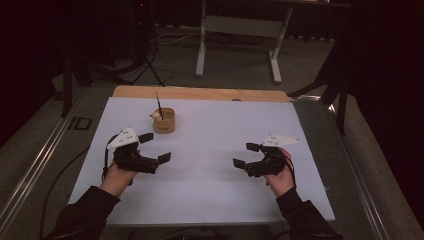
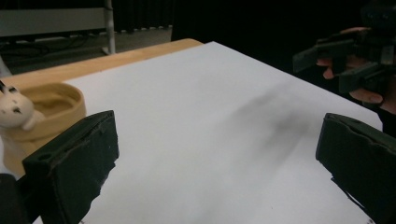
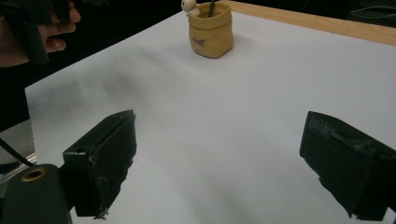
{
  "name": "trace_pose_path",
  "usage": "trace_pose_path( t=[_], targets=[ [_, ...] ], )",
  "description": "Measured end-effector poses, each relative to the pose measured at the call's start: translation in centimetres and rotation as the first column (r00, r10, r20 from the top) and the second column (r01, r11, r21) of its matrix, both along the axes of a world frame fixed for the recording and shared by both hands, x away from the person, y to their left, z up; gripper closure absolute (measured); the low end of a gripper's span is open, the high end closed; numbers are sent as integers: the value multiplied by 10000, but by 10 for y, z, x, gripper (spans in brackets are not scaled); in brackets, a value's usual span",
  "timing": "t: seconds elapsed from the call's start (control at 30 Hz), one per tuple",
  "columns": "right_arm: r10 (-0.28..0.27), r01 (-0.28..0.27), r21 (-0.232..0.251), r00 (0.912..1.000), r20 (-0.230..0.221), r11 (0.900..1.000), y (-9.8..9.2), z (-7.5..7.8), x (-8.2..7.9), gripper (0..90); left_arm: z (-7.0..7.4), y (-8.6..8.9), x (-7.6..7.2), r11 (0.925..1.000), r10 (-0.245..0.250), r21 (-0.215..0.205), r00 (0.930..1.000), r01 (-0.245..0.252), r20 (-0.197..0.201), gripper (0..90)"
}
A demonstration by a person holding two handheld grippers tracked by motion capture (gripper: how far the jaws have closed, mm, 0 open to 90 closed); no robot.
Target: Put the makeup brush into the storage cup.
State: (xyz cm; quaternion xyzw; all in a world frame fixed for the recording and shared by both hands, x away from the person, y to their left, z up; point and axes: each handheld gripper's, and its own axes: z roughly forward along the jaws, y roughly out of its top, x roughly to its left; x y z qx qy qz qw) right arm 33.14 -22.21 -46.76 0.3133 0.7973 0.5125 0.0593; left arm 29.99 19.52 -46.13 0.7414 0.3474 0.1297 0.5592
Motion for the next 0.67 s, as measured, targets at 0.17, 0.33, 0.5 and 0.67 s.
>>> trace_pose_path(
  t=[0.17, 0.33, 0.5, 0.67],
  targets=[
    [10, -9, -161, 10000, 16, 9999, 1, -1, 0, 108, -12, -2, -7, 9999, -146, 37, 9998, 147, -116, 2],
    [9, -7, -247, 10000, 98, 9997, 2, -4, -1, 108, -25, -2, -14, 9997, -207, 159, 9997, 209, -155, 2],
    [46, -43, -273, 9999, 127, 9996, 3, -5, -2, 108, -35, -1, -18, 9994, -305, 134, 9995, 305, -36, 2],
    [28, -16, -406, 9996, 290, 9992, 4, -5, -3, 107, -39, -1, -19, 9991, -274, 321, 9996, 275, -36, 2]
  ],
)
